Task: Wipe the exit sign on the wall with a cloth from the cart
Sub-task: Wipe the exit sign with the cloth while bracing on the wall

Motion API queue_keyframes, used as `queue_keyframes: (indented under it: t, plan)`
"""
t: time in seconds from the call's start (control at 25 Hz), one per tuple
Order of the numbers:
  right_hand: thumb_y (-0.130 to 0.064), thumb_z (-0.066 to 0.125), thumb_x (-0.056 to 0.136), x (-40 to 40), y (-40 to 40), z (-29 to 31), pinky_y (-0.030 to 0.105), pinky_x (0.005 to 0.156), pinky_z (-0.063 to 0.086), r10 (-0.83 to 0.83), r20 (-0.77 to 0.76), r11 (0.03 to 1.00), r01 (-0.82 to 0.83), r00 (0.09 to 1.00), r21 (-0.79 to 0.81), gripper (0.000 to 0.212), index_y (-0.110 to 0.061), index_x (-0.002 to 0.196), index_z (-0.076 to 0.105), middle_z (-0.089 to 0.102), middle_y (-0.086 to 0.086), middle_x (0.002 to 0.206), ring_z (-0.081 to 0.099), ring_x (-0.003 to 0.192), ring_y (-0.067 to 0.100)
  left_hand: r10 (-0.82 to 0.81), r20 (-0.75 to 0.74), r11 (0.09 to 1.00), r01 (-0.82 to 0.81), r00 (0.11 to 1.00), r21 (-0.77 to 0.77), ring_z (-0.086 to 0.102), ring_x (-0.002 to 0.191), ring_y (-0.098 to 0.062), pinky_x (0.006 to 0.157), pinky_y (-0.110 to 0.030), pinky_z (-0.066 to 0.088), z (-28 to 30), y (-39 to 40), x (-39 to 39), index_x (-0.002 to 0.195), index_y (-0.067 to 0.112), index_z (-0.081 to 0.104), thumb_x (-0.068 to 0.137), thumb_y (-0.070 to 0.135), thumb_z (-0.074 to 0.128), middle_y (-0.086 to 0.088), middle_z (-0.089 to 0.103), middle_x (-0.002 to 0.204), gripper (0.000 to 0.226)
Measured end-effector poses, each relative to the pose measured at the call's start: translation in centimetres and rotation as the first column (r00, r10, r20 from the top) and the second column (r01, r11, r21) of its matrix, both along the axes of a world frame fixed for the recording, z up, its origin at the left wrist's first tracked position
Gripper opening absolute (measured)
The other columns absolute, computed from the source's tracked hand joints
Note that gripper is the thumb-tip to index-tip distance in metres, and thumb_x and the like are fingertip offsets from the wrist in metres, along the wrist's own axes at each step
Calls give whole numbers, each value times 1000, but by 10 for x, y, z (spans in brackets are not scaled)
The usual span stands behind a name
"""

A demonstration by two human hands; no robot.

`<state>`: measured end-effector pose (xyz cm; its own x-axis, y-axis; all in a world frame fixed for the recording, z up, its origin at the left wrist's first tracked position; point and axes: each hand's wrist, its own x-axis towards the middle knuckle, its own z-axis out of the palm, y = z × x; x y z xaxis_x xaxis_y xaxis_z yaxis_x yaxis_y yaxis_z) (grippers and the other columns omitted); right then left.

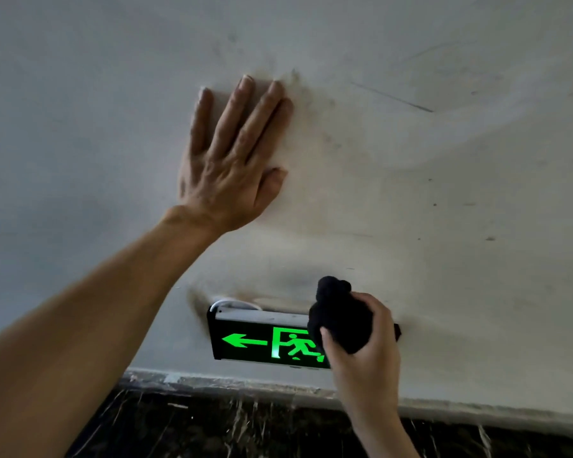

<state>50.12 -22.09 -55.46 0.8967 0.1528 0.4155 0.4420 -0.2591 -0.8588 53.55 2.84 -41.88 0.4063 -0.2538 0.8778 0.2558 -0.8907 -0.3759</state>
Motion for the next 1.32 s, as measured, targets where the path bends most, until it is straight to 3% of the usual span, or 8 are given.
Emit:
queue_keyframes:
  t: [0.08, 0.16, 0.24, 0.36, 0.44, 0.72, 1.04, 1.32]
  plan:
    - [3, 86, 58, -6, 32, -16, 8, 98, 43, 23, 298, 980, 38, 954, -197, 76, -26, 121, 53, 60, -4, 118, 52, 111, 5, -12, 40, 999, 10, 999, 33, 22, 144, -32, 120, -52, 5, -1, 2, 3, 152, 10, 28, 96, 44, 39, -11, 39, 153, 66]
    - [-3, 87, 56, -14, 66, -28, 30, 100, 51, 158, 425, 935, 3, 891, -354, 78, -16, 125, 53, 60, 5, 123, 52, 117, 20, -28, 57, 999, 25, 998, 48, 27, 143, -32, 119, -54, 12, -2, 2, 3, 151, 10, 32, 95, 45, 36, -10, 44, 151, 65]
    - [-17, 88, 53, -21, 96, -35, 39, 92, 54, 297, 384, 829, -37, 874, -558, 74, -17, 122, 62, 66, 4, 119, 58, 113, 24, -45, 66, 998, 41, 997, 52, 30, 141, -32, 117, -55, 16, -2, 2, 4, 149, 10, 35, 95, 44, 35, -10, 46, 150, 64]
    - [-38, 89, 45, -31, 124, -44, 36, 81, 57, 370, 204, 602, -67, 906, -796, 68, -20, 109, 74, 72, -1, 108, 70, 98, 23, -61, 81, 997, 57, 995, 51, 32, 141, -32, 117, -55, 18, -1, 0, 5, 148, 11, 37, 94, 44, 35, -10, 48, 149, 63]
    - [-41, 88, 47, -30, 131, -50, 34, 77, 58, 365, 172, 562, -69, 915, -824, 67, -18, 108, 75, 72, -1, 107, 70, 94, 23, -61, 92, 997, 56, 994, 58, 33, 140, -31, 116, -56, 19, -1, -1, 6, 148, 11, 37, 94, 44, 35, -9, 49, 148, 63]
    - [-21, 78, 49, -17, 119, -53, 34, 73, 55, 364, 319, 547, 77, 875, -834, 49, -16, 98, 72, 68, 1, 94, 66, 83, 24, -39, 114, 997, 32, 993, 65, 34, 139, -33, 115, -57, 21, -1, -1, 5, 147, 11, 39, 94, 45, 36, -11, 49, 147, 63]
    - [-37, 90, 37, 18, 53, -50, 39, 75, 54, 276, 288, 480, 128, 917, -868, 66, -17, 97, 73, 70, -1, 95, 67, 89, 23, -9, 123, 996, -1, 992, 84, 31, 140, -33, 118, -54, 16, -1, -1, 4, 148, 10, 38, 93, 44, 39, -10, 43, 150, 65]
    - [-36, 91, 34, 39, 1, -38, 43, 69, 54, 150, 271, 373, 199, 951, -906, 61, -12, 87, 73, 71, 4, 87, 69, 85, 28, -3, 135, 996, -10, 991, 94, 29, 142, -34, 117, -56, 18, -2, 2, 5, 151, 11, 34, 95, 44, 38, -11, 41, 152, 65]
